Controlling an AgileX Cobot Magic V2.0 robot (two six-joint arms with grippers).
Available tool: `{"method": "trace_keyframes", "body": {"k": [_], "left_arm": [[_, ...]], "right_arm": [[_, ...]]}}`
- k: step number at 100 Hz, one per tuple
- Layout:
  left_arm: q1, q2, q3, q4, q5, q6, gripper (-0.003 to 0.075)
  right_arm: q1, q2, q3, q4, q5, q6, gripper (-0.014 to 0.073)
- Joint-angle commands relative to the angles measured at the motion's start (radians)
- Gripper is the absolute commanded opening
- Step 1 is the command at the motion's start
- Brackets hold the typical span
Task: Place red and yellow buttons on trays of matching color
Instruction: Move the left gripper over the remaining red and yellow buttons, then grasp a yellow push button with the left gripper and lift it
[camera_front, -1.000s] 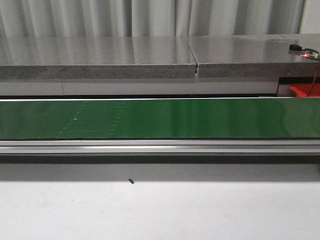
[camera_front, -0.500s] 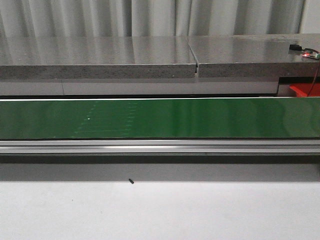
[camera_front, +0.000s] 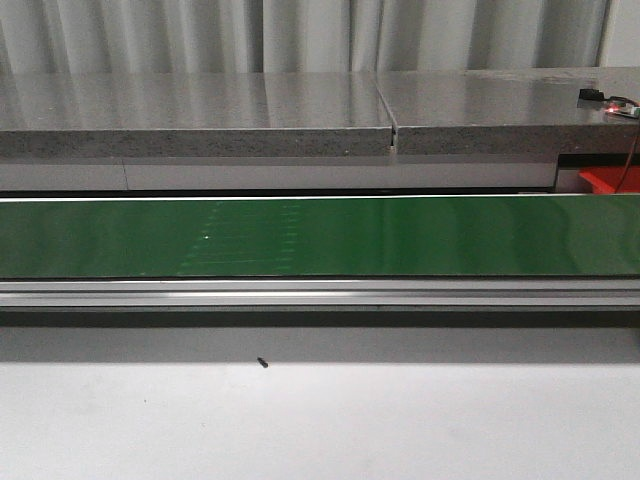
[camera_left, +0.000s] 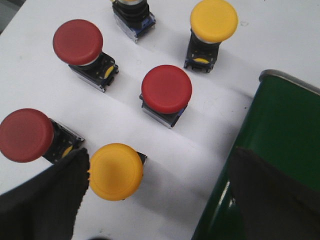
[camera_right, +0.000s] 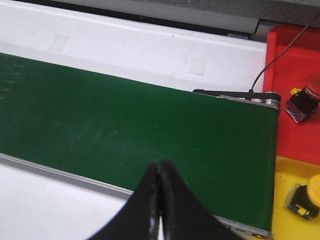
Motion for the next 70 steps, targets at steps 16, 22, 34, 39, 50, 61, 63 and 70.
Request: {"method": "trace_keyframes", "body": {"k": [16,22,34,39,50,61,63,70], "left_arm": [[0.016,0.019,-0.066,0.023,-0.050,-0.006,0.0545],[0.024,0.021,-0.066,0.023,-0.050,0.000,0.0545],[0.045,0.030,-0.066,0.034,-0.056,0.000,0.0545],[0.052,0.039,-0.066,0.034,-0.056,0.000,0.0545],[0.059,0.058,-0.066,0.034,-0.058,0.000,0.0545],[0.059,0.082,-0.067,0.033,-0.058,0.000,0.0545],[0.059,0.087,-0.067,0.033,-0.058,0.000,0.0545],[0.059,0.098,-0.067,0.033,-0.060,0.000,0.0545]], "right_arm": [[0.002,-0.010,-0.024,0.025,-0.055,-0.006,-0.0068],[0.002,-0.010,-0.024,0.025,-0.055,-0.006,-0.0068],[0.002,-0.010,-0.024,0.025,-0.055,-0.006,-0.0068],[0.002,-0.010,-0.024,0.025,-0.055,-0.006,-0.0068],[0.002,-0.010,-0.024,0.025,-0.055,-0.006,-0.0068],[0.002,-0.010,-0.024,0.025,-0.055,-0.006,-0.0068],[0.002,-0.010,-0.024,0.025,-0.055,-0.006,-0.0068],[0.002,-0.010,-0.024,0.025,-0.055,-0.006,-0.0068]]}}
